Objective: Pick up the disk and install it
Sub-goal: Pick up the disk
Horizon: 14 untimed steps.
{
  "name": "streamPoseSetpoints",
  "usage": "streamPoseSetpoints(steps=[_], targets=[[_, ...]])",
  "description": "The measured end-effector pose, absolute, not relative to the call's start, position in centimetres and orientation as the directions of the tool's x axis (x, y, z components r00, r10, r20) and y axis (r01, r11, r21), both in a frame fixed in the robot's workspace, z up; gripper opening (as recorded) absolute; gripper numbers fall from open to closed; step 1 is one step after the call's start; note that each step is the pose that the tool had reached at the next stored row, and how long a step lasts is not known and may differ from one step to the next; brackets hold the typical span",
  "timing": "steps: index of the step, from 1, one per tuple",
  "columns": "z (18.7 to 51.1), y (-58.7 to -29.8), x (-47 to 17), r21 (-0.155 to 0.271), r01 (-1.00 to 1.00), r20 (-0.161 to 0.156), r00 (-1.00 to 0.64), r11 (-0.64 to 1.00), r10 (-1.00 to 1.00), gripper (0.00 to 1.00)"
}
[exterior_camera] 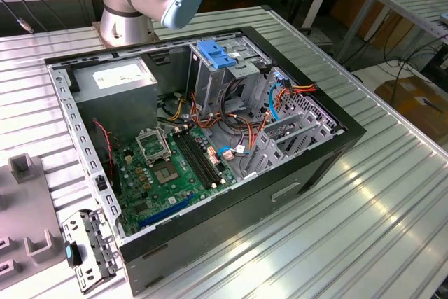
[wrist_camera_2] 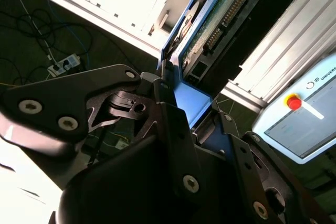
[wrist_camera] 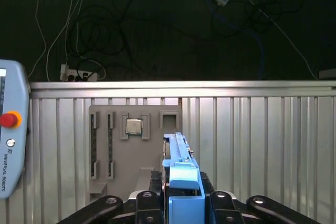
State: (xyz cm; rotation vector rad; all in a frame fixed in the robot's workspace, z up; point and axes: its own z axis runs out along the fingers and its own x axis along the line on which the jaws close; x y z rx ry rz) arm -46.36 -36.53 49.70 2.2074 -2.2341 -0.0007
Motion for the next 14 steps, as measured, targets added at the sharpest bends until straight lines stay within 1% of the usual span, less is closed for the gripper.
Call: streamPoseSetpoints(steps=[14], targets=[[50.03, -36.53, -45.61, 0.001, -1.0, 0.0, -0.012, 0.012, -1.0, 0.37]])
